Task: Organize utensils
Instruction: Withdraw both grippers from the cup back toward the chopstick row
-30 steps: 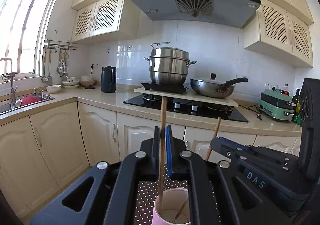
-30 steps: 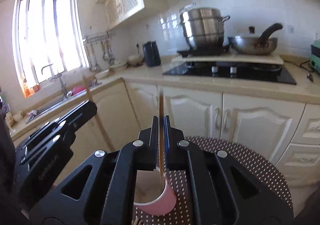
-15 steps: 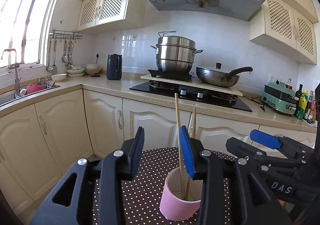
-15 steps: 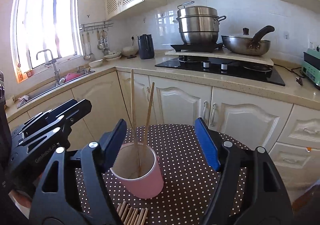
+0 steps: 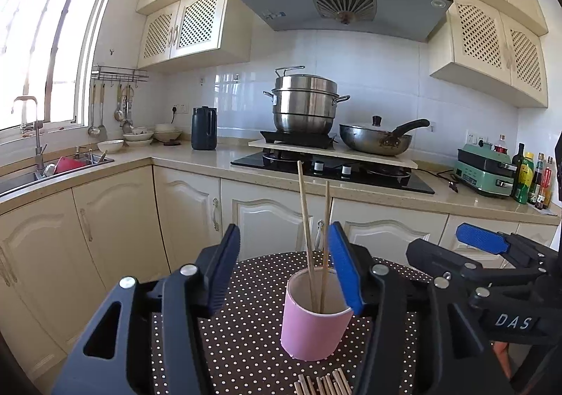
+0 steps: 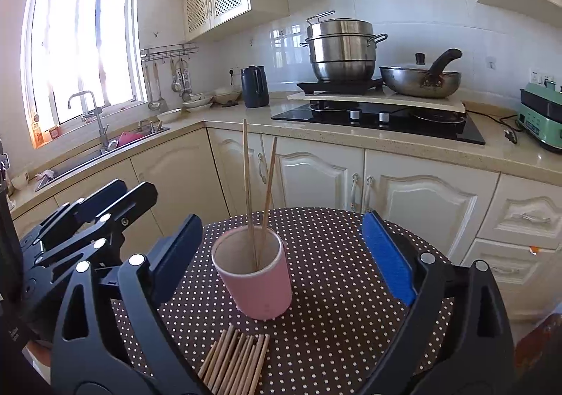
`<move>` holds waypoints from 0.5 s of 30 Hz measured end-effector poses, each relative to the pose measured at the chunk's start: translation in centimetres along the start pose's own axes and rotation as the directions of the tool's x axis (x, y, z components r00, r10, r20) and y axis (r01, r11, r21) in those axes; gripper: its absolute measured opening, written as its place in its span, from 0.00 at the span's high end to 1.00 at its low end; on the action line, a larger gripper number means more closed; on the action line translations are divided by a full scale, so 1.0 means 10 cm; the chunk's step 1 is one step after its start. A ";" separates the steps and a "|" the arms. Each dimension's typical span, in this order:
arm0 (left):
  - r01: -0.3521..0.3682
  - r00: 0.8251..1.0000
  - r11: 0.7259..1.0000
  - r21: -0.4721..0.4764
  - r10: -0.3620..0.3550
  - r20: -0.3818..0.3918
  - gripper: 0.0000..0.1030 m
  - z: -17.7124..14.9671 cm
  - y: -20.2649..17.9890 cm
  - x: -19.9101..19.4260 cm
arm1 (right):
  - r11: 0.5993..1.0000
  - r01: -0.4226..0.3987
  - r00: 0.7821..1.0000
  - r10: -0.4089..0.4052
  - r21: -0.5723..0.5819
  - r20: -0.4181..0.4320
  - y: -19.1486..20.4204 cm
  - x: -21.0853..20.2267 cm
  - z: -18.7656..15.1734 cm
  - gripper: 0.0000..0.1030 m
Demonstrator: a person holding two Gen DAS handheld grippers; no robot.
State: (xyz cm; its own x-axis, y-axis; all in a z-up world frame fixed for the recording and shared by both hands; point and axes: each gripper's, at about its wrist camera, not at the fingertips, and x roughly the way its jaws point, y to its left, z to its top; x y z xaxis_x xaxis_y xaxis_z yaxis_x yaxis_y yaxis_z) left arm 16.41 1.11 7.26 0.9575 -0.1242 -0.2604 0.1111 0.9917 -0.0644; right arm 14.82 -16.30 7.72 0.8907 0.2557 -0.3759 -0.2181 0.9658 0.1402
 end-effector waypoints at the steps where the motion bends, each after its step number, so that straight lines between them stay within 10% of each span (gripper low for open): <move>1: -0.002 1.000 1.000 0.001 0.002 0.001 0.46 -0.01 0.00 -0.04 | 1.000 0.004 1.000 -0.004 0.000 0.005 -0.01 -0.05 -0.03 0.11; 15: 0.003 0.999 1.000 0.023 -0.002 -0.044 0.43 -0.37 -0.18 -0.37 | 0.999 0.022 0.999 -0.021 0.031 -0.036 -0.07 -0.39 -0.45 0.08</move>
State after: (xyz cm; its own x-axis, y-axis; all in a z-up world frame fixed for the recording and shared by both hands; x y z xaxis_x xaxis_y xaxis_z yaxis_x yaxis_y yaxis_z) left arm 11.66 -0.32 4.77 0.9445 -0.1279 -0.3027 0.1203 0.9918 -0.0434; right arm 9.72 -17.79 4.97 0.8798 0.2371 -0.4119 -0.1861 0.9693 0.1605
